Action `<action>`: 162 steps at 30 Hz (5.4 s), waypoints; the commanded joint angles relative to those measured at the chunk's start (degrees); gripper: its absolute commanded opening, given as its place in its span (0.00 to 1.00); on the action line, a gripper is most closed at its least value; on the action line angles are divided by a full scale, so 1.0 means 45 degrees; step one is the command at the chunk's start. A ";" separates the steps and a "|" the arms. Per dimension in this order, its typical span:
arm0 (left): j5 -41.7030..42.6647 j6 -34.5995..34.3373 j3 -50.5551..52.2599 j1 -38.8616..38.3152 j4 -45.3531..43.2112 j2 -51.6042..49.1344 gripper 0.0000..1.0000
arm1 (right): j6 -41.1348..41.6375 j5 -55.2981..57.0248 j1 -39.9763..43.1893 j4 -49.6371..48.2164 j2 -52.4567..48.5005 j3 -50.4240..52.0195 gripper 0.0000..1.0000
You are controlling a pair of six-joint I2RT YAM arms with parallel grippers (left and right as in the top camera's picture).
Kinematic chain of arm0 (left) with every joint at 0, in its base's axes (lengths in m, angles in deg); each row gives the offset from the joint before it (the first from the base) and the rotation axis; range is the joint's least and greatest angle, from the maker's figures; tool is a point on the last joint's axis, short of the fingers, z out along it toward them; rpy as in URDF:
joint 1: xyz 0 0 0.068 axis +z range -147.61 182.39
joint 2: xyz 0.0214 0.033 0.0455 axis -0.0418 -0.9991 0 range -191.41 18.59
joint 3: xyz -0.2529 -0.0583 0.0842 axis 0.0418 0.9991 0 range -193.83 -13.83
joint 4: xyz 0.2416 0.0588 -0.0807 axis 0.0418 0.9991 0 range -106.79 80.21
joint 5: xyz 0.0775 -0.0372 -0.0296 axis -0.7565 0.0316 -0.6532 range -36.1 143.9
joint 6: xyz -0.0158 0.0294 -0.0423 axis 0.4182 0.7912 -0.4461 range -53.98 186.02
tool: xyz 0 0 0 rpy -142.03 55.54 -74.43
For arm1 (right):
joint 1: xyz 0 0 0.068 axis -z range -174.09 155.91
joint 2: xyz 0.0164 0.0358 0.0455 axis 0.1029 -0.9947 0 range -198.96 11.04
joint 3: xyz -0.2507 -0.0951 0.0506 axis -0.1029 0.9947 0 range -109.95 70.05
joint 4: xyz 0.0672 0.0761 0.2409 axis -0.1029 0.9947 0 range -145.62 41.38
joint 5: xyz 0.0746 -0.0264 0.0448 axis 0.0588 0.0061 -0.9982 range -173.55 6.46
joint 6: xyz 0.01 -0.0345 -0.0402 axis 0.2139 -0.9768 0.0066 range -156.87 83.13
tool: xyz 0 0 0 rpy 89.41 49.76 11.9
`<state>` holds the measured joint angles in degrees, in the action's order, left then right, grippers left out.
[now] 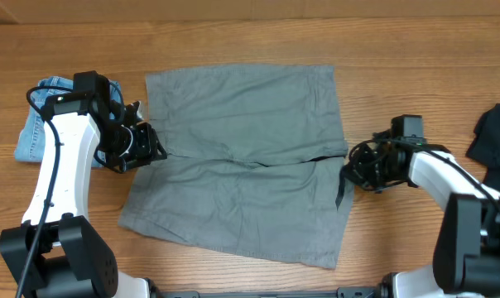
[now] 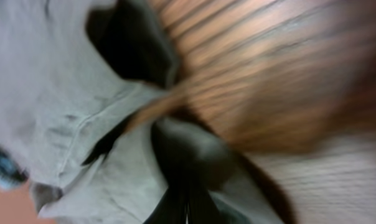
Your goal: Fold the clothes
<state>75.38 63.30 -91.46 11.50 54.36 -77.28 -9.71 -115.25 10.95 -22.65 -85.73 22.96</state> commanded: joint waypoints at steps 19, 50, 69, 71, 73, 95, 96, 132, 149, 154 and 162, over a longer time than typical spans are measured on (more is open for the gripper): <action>-0.1132 0.0262 -0.0209 -0.0029 0.0301 0.0311 0.52 | -0.1015 -0.4308 0.4099 0.0729 0.2001 -0.0209 0.04; -0.2152 0.2977 0.2739 -0.0971 -0.7927 -0.1180 0.04 | -0.3021 -0.1812 0.2603 0.6586 0.8529 -0.0219 0.28; -0.2093 -0.1175 0.0267 0.0481 -1.3134 -0.7990 0.04 | -0.1909 0.0039 0.1073 0.5809 0.8102 -0.0209 0.28; -0.1695 -0.0908 -0.0180 0.0563 -1.2842 -0.7898 0.04 | -0.1642 0.0738 0.0651 0.5838 0.7995 -0.0204 0.31; -0.1719 -0.0427 -0.0704 0.0554 -1.2182 -0.7728 0.05 | -0.1350 0.1239 0.0126 0.5853 0.7737 -0.0194 0.33; -0.2006 0.0418 -0.4527 0.0495 -0.3308 -0.1889 0.44 | -0.1025 0.1846 -0.3463 0.7125 0.1302 0.0063 0.41; -0.2011 0.0423 -0.4571 0.0495 -0.2871 -0.1540 0.43 | -0.1020 0.1846 -0.3463 0.7087 0.1394 0.0063 0.40; -0.3784 -0.1593 0.0301 0.1166 0.0787 0.1224 0.60 | 0.2594 -0.2958 -0.6047 0.3789 0.3118 0.3191 0.58; -0.3784 -0.1583 0.0301 0.1166 0.0685 0.1229 0.60 | 0.5872 -0.2152 -0.6057 0.1787 0.2676 0.3857 0.39; -0.3779 -0.1501 0.0301 0.1166 0.0646 0.1229 0.61 | 0.4575 -0.2200 -0.5926 0.1753 0.2579 0.3672 0.45; -0.3764 -0.1447 0.0301 0.1161 0.0656 0.1229 0.60 | 0.4347 -0.1647 -0.5960 0.2977 0.2569 0.3546 0.57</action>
<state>58.77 56.94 -90.12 16.52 57.29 -72.02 9.76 -123.99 -15.87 -9.60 -74.10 39.72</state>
